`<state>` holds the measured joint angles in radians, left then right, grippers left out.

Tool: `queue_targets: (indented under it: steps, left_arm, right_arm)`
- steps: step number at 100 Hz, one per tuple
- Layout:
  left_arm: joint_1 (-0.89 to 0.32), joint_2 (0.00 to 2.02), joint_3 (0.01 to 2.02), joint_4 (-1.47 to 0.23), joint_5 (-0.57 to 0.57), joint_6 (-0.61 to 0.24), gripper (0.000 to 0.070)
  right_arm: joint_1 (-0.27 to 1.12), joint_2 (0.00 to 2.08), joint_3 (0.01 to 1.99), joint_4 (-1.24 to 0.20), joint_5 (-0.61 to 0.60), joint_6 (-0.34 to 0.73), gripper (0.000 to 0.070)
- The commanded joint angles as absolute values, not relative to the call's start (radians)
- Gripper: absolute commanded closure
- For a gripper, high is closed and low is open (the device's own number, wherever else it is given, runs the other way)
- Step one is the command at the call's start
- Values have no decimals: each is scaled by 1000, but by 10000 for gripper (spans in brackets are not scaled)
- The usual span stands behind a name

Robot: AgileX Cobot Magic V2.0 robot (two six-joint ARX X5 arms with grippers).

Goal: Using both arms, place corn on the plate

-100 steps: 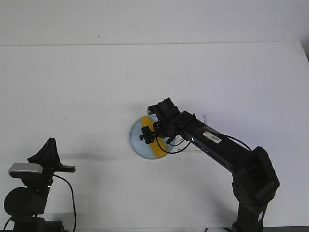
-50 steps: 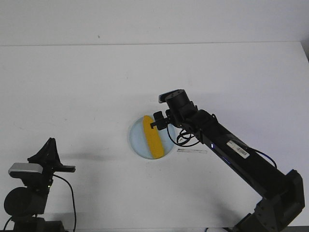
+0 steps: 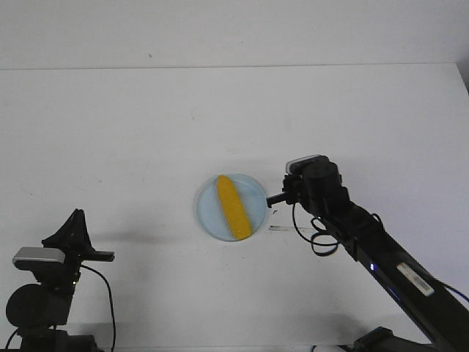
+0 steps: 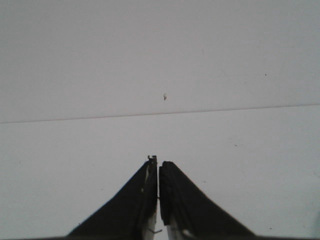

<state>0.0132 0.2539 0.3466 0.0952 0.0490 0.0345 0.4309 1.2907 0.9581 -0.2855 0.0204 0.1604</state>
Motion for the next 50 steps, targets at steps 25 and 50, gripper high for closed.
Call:
queue_targets:
  steps: [25, 50]
  left_arm:
    - [15, 253, 353, 105, 47, 37, 699]
    - [15, 253, 353, 105, 48, 37, 699]
  right_arm:
    - [253, 913, 620, 158, -24, 124, 685]
    - [77, 710, 456, 123, 22, 73, 686]
